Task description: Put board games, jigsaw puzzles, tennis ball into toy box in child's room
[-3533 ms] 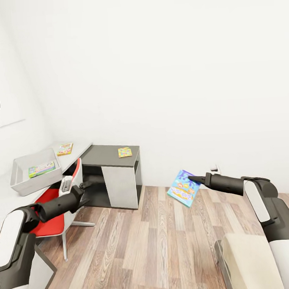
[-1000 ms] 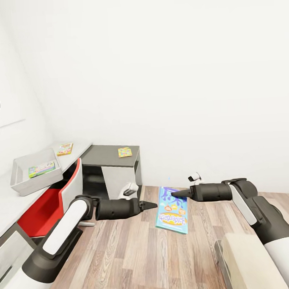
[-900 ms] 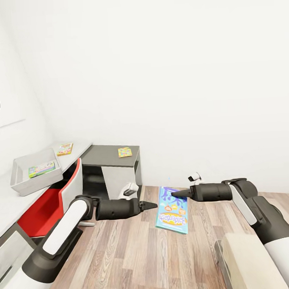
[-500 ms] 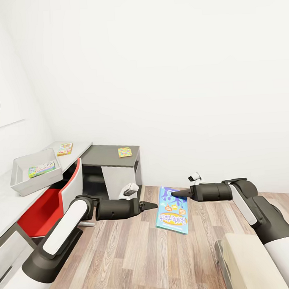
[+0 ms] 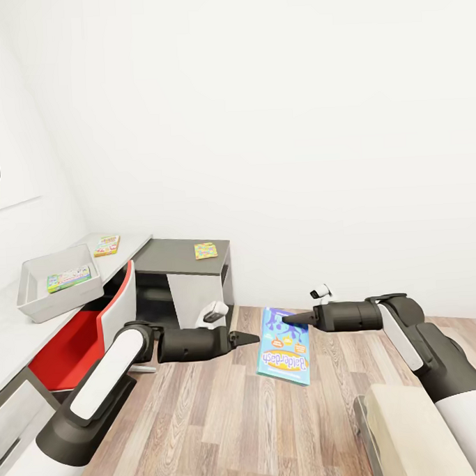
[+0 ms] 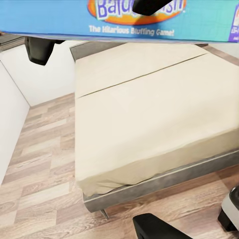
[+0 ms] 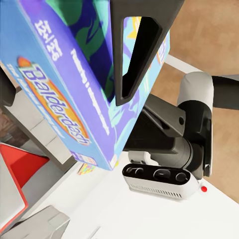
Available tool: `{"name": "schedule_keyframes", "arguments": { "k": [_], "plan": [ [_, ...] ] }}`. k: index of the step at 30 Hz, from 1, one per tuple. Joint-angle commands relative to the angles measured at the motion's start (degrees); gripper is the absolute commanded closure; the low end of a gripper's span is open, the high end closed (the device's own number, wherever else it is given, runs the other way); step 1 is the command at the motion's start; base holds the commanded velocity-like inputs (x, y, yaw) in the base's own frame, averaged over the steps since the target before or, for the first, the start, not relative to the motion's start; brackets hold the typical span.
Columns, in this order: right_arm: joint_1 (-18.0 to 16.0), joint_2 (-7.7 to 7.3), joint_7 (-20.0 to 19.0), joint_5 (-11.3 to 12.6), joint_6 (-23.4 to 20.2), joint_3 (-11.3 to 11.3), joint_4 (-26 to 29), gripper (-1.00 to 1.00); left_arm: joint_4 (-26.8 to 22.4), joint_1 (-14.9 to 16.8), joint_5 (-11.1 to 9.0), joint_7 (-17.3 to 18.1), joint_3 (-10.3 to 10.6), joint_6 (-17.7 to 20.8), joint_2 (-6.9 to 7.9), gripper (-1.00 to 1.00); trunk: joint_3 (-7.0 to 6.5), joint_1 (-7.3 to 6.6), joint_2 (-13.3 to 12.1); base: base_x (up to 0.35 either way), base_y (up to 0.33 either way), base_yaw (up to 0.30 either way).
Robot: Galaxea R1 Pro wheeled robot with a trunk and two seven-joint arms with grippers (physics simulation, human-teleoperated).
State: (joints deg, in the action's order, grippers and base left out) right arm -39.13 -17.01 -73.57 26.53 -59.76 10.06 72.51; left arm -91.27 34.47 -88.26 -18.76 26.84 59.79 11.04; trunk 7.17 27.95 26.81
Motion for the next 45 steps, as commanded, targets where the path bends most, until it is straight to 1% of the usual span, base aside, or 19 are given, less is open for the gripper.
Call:
{"name": "schedule_keyframes", "arguments": {
  "k": [1, 13, 23, 25, 29, 30, 32, 38, 45],
  "plan": [
    [-0.1, -0.04, -0.1, 0.1, -0.2, 0.1, 0.0, 1.0, -0.1, 0.1, -0.8, -0.6, 0.1, 0.0, 0.03, -1.0, 0.12, 0.03, 0.1, 0.0, 0.0, 0.0],
    [-0.1, -0.01, -0.1, 0.1, -0.2, 0.1, 0.0, 1.0, -0.1, 0.1, -0.8, -0.3, -0.4, -0.1, -0.03, -1.0, 0.12, 0.03, 0.1, 0.0, 0.0, 0.0],
    [-0.1, 0.03, -0.1, 0.0, -0.2, 0.0, 0.0, 1.0, -0.1, 0.7, -0.8, 1.9, -0.8, -0.2, -0.05, -1.0, 0.12, 0.03, 0.1, 0.0, 0.0, 0.0],
    [-0.1, 0.04, -0.1, 0.0, -0.2, 0.0, 0.0, 1.0, -0.1, 0.8, -0.8, 2.3, -1.2, -0.2, -0.03, -1.0, 0.12, 0.03, 0.1, 0.0, 0.0, 0.0],
    [-0.1, 0.04, -0.1, 0.0, -0.2, 0.0, 0.0, 1.0, -0.1, 0.7, -0.9, 3.7, -3.3, -0.2, 0.01, -1.0, 0.12, 0.03, 0.1, 0.0, 0.0, 0.0],
    [-0.1, 0.04, -0.1, 0.0, -0.2, 0.0, 0.0, 1.0, -0.1, 0.7, -0.9, 3.7, -3.3, -0.2, 0.01, -1.0, 0.12, 0.03, 0.1, 0.0, 0.0, 0.0],
    [0.0, 0.08, -0.1, 0.0, -0.2, 0.1, 0.0, 1.0, -0.1, 0.7, -0.9, 4.4, -3.9, -0.2, 0.02, -1.0, 0.12, 0.03, 0.1, 0.0, 0.0, 0.0],
    [0.0, 0.11, -0.1, 0.0, -0.2, 0.1, 0.0, 1.0, -0.1, 0.6, -0.9, 5.3, -4.6, -0.2, 0.03, -1.0, 0.12, 0.03, 0.1, 0.0, 0.0, 0.0],
    [0.0, 0.13, -0.1, 0.0, -0.2, 0.0, 0.0, 1.0, -0.1, 0.6, -0.9, 5.7, -5.0, -0.2, -0.02, -1.0, 0.12, 0.03, 0.1, 0.0, 0.0, 0.0]
  ]
}}
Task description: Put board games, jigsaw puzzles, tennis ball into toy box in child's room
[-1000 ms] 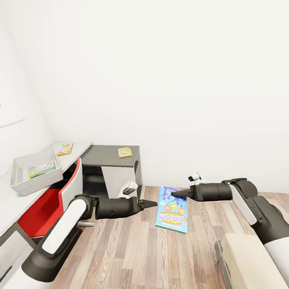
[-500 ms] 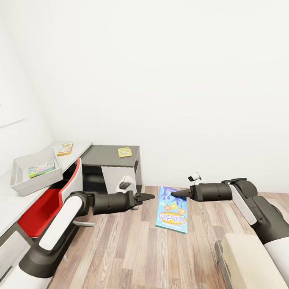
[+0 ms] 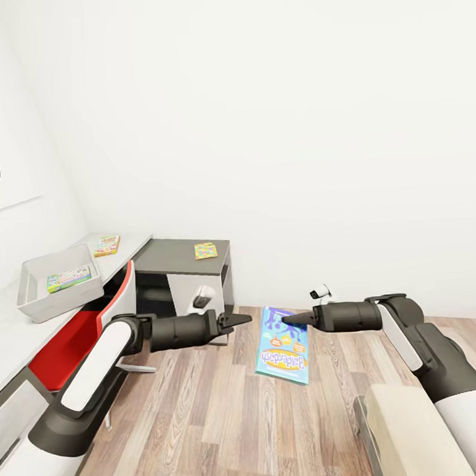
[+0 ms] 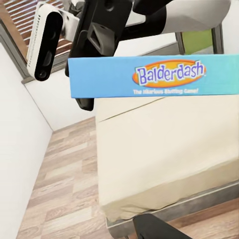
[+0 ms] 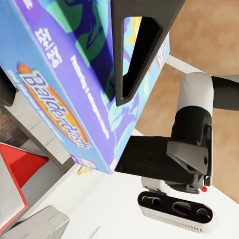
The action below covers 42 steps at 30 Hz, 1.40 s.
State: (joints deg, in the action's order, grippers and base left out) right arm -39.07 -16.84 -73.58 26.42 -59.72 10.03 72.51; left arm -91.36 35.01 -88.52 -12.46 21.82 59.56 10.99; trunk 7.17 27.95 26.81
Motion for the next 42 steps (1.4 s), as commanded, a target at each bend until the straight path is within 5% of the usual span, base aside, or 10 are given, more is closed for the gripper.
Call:
{"name": "schedule_keyframes", "arguments": {
  "k": [1, 21, 30, 42],
  "plan": [
    [-0.1, -0.04, -0.1, 0.1, -0.3, 0.1, 0.0, 1.0, 0.0, 0.1, -0.6, -0.5, 0.0, 0.0, 0.03, -1.0, 0.12, 0.03, 0.1, 0.0, 0.0, 0.0],
    [-0.1, -0.02, 0.1, 0.2, -0.3, 0.1, 0.0, 1.0, 0.3, 0.0, -0.5, -0.5, 0.4, -0.1, -0.42, -1.0, 0.12, 0.03, 0.1, 0.0, 0.0, 0.0],
    [-0.1, -0.05, 0.3, 0.2, -0.3, 0.1, -0.1, 1.0, 0.6, -0.1, 2.9, -0.5, 2.1, -0.2, -0.9, -1.0, 0.12, 0.03, 0.1, 0.0, 0.0, 0.0],
    [-0.1, -0.12, 0.3, 0.2, -0.3, 0.0, -0.1, 1.0, 0.8, -0.3, 4.3, -0.5, 3.6, -0.3, -1.22, -1.0, 0.12, 0.03, 0.1, 0.0, 0.0, 0.0]
  ]
}}
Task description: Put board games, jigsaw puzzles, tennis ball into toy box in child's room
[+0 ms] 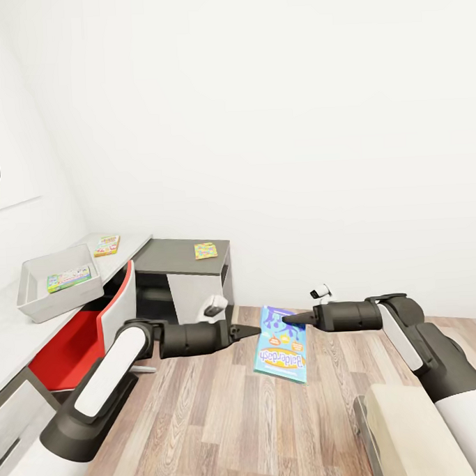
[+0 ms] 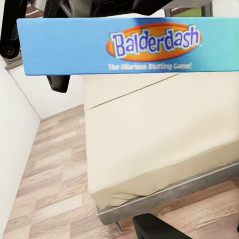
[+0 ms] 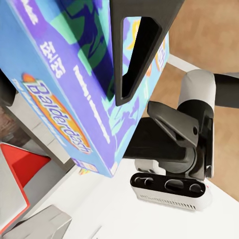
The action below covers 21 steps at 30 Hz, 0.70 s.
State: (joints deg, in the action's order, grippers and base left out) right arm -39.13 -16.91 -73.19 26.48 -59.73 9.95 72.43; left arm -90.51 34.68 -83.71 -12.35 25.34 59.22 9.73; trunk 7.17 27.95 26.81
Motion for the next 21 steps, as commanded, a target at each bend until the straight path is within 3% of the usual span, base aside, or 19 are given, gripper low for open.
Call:
{"name": "schedule_keyframes", "arguments": {
  "k": [1, 21],
  "plan": [
    [-0.1, -0.04, -0.1, 0.1, -0.3, 0.1, 0.0, 1.0, 0.0, 0.1, -0.6, -0.6, 0.1, 0.0, 0.04, -1.0, 0.12, 0.03, 0.1, 0.0, 0.0, 0.0],
    [-0.1, -0.01, -0.1, 0.1, -0.3, 0.0, -0.2, 1.0, 0.0, 0.0, -0.3, -0.6, 1.8, -0.1, -1.2, -1.0, 0.12, 0.03, 0.1, 0.0, 0.0, 0.0]
  ]
}}
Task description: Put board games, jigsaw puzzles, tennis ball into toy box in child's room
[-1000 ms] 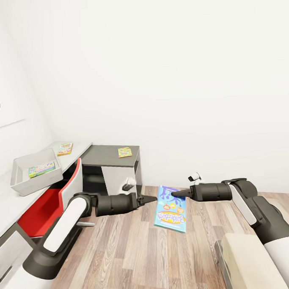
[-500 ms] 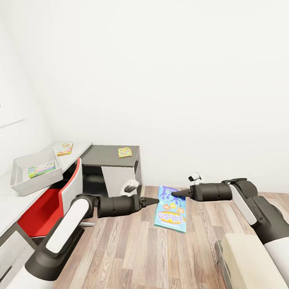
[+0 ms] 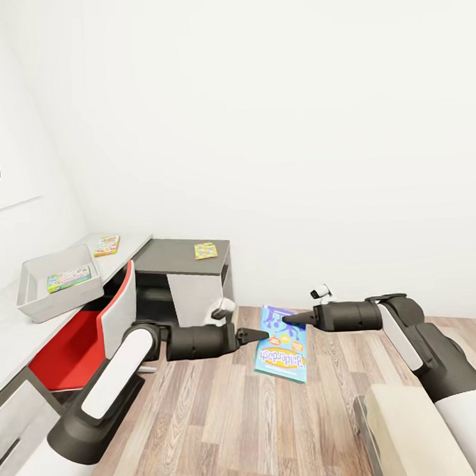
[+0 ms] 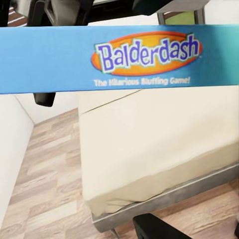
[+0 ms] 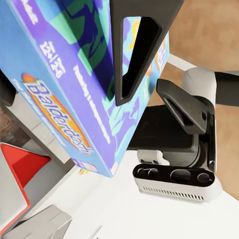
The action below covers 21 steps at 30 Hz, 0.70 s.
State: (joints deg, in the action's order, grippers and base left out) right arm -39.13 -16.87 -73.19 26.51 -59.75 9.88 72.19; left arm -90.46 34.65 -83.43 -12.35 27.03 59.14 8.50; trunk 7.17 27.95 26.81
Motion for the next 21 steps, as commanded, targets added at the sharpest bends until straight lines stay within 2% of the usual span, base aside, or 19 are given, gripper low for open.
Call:
{"name": "schedule_keyframes", "arguments": {
  "k": [1, 5, 11, 21],
  "plan": [
    [-0.1, -0.04, -0.1, 0.1, -0.2, 0.1, 0.0, 1.0, 0.0, 0.1, -0.6, -0.6, 0.1, 0.0, 0.03, -1.0, 0.12, 0.03, 0.1, 0.0, 0.0, 0.0],
    [-0.1, -0.02, -0.1, 0.1, -0.2, 0.1, 0.0, 1.0, 0.0, 0.1, -0.6, -0.6, 0.1, 0.0, -0.16, -1.0, 0.12, 0.03, 0.1, 0.0, 0.0, 0.0],
    [-0.1, -0.01, -0.1, 0.1, -0.2, 0.1, 0.0, 1.0, 0.4, 0.1, -0.3, -0.6, 0.2, 0.0, -1.22, -1.0, 0.12, 0.03, 0.1, 0.0, 0.0, 0.0],
    [-0.1, 0.0, -0.1, 0.1, -0.2, 0.1, 0.0, 1.0, 1.3, 0.2, 2.5, -0.6, 0.2, 0.0, -3.08, -1.0, 0.12, 0.03, 0.1, 0.0, 0.0, 0.0]
  ]
}}
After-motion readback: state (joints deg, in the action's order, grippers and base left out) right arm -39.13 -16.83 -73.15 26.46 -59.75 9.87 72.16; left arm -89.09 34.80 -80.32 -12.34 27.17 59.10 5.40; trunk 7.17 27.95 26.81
